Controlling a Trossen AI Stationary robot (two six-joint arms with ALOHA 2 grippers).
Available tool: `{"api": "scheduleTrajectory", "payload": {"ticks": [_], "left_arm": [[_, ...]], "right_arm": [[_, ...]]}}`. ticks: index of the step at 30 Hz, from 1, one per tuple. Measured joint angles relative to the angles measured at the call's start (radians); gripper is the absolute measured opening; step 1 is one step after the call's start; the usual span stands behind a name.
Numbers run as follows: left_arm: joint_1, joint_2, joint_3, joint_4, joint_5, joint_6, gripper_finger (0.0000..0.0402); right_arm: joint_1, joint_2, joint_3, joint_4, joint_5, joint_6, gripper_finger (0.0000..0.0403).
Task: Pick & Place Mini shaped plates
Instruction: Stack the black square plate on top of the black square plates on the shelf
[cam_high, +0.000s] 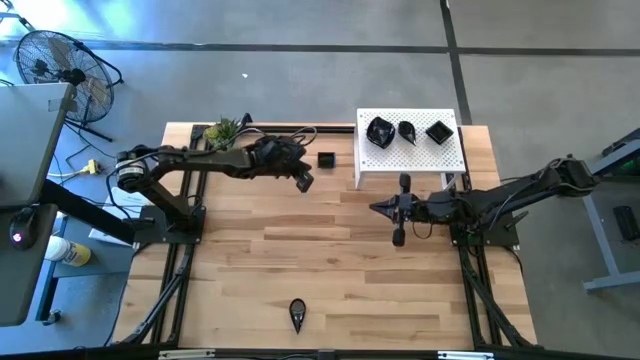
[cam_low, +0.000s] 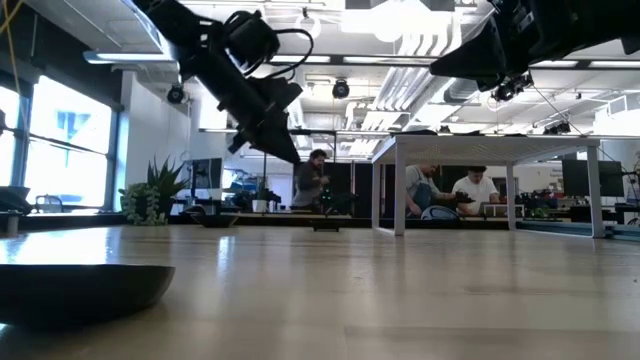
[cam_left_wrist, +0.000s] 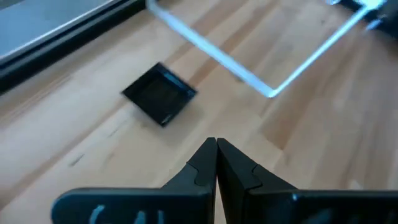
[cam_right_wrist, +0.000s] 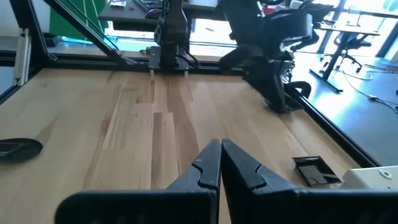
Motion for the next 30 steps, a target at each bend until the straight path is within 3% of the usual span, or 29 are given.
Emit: {"api": "scheduleTrajectory", "payload": {"ticks": [6, 14, 18, 26, 30], "left_arm": [[0.024, 0.000, 0.030, -0.081, -0.030, -0.044, 0.0051], [0.114, 0.030, 0.032, -0.059, 0.069, -0.071, 0.0131], [0.163, 0.075, 0.030, -0.046, 0.160, -0.125, 0.0135], [0.179, 0.174, 0.034, 0.136, 0.164, -0.141, 0.0135], [0.180, 0.217, 0.068, 0.117, 0.164, -0.141, 0.0135]], "right_arm": [[0.000, 0.000, 0.000, 0.000, -0.011, -0.004, 0.0002], [0.000, 0.000, 0.000, -0.001, -0.012, -0.022, 0.0002], [0.000, 0.000, 0.000, -0.001, -0.012, -0.023, 0.0001], [0.000, 0.000, 0.000, -0.001, -0.012, -0.023, 0.0001], [0.000, 0.000, 0.000, -0.001, -0.012, -0.023, 0.0002]]}}
